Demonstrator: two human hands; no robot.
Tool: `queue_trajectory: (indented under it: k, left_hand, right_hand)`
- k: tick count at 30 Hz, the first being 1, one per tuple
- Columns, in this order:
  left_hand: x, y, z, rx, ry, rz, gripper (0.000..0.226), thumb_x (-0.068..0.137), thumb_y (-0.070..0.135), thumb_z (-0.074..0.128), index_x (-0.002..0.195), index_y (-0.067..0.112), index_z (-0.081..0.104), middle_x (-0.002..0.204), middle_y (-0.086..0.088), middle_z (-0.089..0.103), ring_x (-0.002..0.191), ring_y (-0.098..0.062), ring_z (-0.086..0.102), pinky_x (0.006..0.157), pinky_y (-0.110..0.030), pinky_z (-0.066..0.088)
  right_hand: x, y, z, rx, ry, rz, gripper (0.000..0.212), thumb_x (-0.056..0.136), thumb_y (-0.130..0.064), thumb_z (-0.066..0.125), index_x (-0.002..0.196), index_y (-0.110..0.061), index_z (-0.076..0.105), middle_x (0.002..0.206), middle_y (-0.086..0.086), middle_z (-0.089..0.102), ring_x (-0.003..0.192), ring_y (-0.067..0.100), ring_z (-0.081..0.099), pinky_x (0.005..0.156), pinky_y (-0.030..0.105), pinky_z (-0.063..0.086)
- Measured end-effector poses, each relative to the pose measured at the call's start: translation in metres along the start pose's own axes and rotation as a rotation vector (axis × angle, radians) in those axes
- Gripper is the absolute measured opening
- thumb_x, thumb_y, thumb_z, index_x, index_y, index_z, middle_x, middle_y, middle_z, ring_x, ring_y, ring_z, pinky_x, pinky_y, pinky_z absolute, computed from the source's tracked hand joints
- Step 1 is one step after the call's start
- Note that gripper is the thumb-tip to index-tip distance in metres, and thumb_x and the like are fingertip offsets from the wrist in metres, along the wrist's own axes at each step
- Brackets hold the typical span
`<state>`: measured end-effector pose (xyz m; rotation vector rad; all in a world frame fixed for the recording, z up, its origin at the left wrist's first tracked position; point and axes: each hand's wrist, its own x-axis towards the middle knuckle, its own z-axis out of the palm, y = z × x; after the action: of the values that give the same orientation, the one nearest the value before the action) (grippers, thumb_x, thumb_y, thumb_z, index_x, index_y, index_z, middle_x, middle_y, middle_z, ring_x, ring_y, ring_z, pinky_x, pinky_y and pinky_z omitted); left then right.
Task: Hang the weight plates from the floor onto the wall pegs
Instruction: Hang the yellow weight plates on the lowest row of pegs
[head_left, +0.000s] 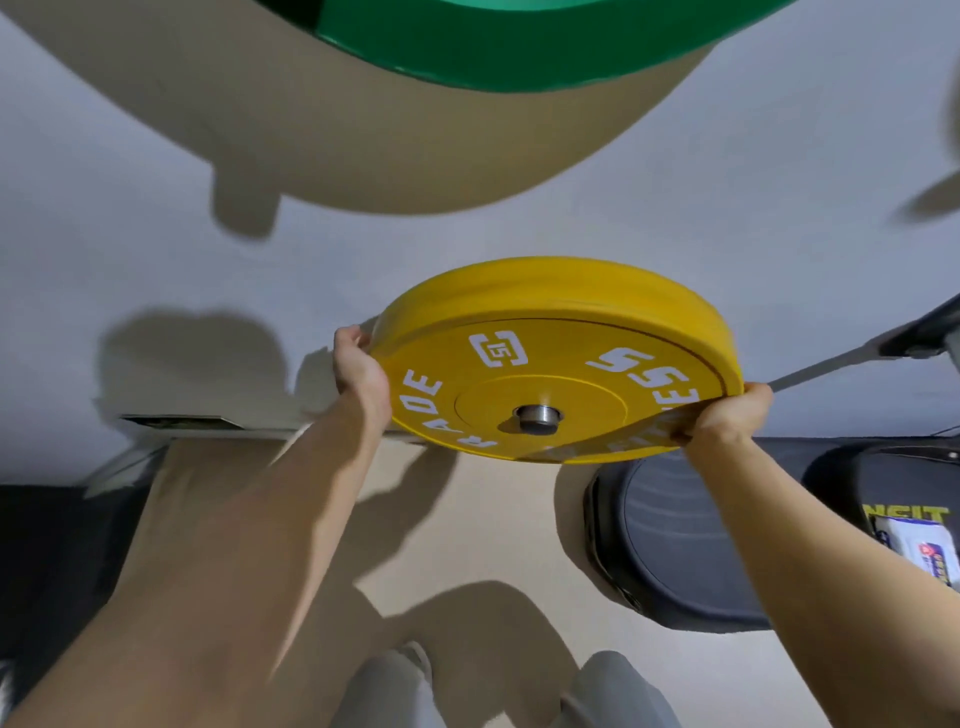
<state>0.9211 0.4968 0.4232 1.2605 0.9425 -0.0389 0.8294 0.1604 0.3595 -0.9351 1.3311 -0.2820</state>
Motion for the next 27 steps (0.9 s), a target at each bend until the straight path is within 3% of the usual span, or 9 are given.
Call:
queue_trajectory:
  k: [3, 8, 12, 14, 16, 18, 20, 24, 27]
  left_hand:
    - [0.008, 0.006, 0.011, 0.042, -0.028, 0.039, 0.031, 0.096, 0.045, 0.044, 0.087, 0.023, 0.064, 0.083, -0.002, 0.066, 0.070, -0.021, 0.059, 0.062, -0.030, 0.040]
    - [0.027, 0.023, 0.039, 0.048, 0.085, 0.107, 0.032, 0.089, 0.049, 0.055, 0.094, 0.017, 0.058, 0.102, -0.011, 0.067, 0.095, -0.027, 0.064, 0.094, -0.043, 0.050]
    - [0.039, 0.022, 0.056, -0.032, 0.199, 0.166, 0.027, 0.098, 0.034, 0.052, 0.098, 0.011, 0.037, 0.077, 0.003, 0.034, 0.069, -0.011, 0.039, 0.078, -0.026, 0.026]
    - [0.037, 0.019, 0.056, 0.004, 0.206, 0.153, 0.025, 0.099, 0.031, 0.049, 0.100, 0.009, 0.036, 0.080, 0.005, 0.033, 0.080, -0.016, 0.040, 0.078, -0.025, 0.023]
    - [0.035, 0.022, 0.049, 0.080, 0.187, 0.131, 0.025, 0.097, 0.033, 0.049, 0.103, 0.010, 0.041, 0.091, 0.001, 0.043, 0.095, -0.023, 0.044, 0.089, -0.031, 0.034]
    - [0.031, 0.029, 0.043, 0.245, 0.156, 0.125, 0.033, 0.097, 0.035, 0.045, 0.116, 0.009, 0.048, 0.119, -0.010, 0.051, 0.112, -0.029, 0.050, 0.102, -0.044, 0.041]
    - [0.025, 0.033, 0.035, 0.466, 0.189, 0.173, 0.041, 0.097, 0.029, 0.041, 0.127, 0.004, 0.051, 0.136, -0.016, 0.050, 0.123, -0.034, 0.050, 0.103, -0.042, 0.041]
    - [-0.019, 0.034, 0.031, 0.586, 0.088, 0.810, 0.029, 0.089, 0.014, 0.049, 0.112, 0.008, 0.066, 0.120, -0.010, 0.062, 0.111, -0.024, 0.058, 0.094, -0.024, 0.038]
    - [-0.054, 0.026, 0.045, 0.718, -0.172, 1.228, 0.040, 0.088, 0.011, 0.047, 0.123, 0.014, 0.066, 0.128, -0.007, 0.060, 0.119, -0.023, 0.054, 0.103, -0.026, 0.036]
  right_hand:
    - [0.010, 0.003, 0.010, 0.080, 0.015, 0.037, 0.036, 0.066, -0.059, 0.037, 0.075, -0.026, 0.048, 0.085, 0.000, 0.063, 0.086, 0.021, 0.055, 0.098, 0.042, 0.049]
    - [0.028, -0.006, 0.037, 0.073, 0.000, 0.041, 0.036, 0.070, -0.057, 0.034, 0.075, -0.027, 0.055, 0.090, 0.002, 0.071, 0.092, 0.024, 0.062, 0.099, 0.046, 0.049]
    - [0.041, -0.008, 0.048, 0.093, -0.005, 0.040, 0.036, 0.078, -0.055, 0.033, 0.078, -0.027, 0.055, 0.088, 0.000, 0.071, 0.101, 0.025, 0.065, 0.094, 0.043, 0.050]
    - [0.041, -0.008, 0.047, 0.069, -0.024, 0.042, 0.037, 0.075, -0.055, 0.032, 0.082, -0.027, 0.056, 0.094, 0.002, 0.072, 0.111, 0.029, 0.064, 0.097, 0.052, 0.049]
    - [0.034, -0.010, 0.044, -0.006, -0.030, 0.030, 0.042, 0.080, -0.052, 0.030, 0.089, -0.026, 0.062, 0.105, 0.006, 0.072, 0.109, 0.034, 0.064, 0.094, 0.061, 0.049]
    - [0.027, -0.015, 0.039, -0.104, -0.001, 0.054, 0.050, 0.087, -0.047, 0.025, 0.110, -0.025, 0.064, 0.115, 0.010, 0.066, 0.106, 0.037, 0.059, 0.093, 0.068, 0.046]
    - [0.018, -0.021, 0.034, -0.238, 0.028, 0.046, 0.057, 0.088, -0.043, 0.021, 0.128, -0.023, 0.056, 0.122, 0.008, 0.057, 0.110, 0.038, 0.053, 0.096, 0.069, 0.043]
    - [-0.010, -0.040, 0.032, -0.540, 0.088, -0.287, 0.048, 0.096, -0.019, 0.021, 0.127, -0.001, 0.054, 0.129, 0.017, 0.055, 0.116, 0.039, 0.051, 0.103, 0.053, 0.042]
    - [-0.039, -0.049, 0.036, -0.614, -0.044, -0.417, 0.036, 0.102, -0.012, 0.030, 0.124, 0.002, 0.055, 0.126, 0.023, 0.057, 0.115, 0.040, 0.055, 0.085, 0.036, 0.044]
